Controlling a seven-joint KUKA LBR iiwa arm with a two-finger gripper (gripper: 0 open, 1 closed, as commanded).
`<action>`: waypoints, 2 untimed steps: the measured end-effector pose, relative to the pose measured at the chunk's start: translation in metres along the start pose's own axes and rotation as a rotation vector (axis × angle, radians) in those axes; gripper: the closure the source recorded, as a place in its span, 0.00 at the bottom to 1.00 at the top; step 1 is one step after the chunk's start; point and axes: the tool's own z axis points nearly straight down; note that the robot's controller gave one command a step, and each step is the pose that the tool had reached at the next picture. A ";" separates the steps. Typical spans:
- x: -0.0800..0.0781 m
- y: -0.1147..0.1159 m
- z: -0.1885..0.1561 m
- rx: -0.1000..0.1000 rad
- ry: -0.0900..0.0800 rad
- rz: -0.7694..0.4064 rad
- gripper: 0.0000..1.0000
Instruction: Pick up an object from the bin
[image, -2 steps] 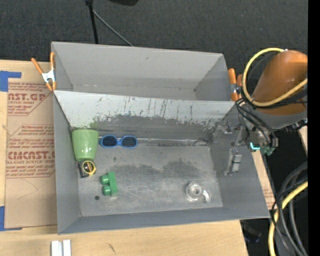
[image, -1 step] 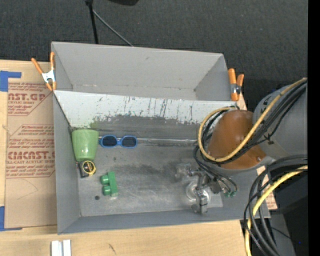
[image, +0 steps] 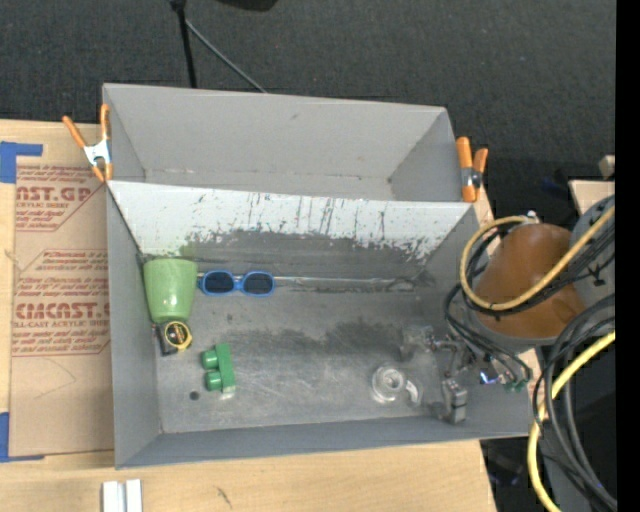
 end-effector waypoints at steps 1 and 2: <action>-0.060 0.035 -0.008 -0.006 0.009 0.412 0.00; -0.055 0.086 0.002 -0.008 0.015 0.420 0.00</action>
Offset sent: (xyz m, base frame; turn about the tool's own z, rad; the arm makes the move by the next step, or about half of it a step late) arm 0.0472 0.0471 0.0086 0.4151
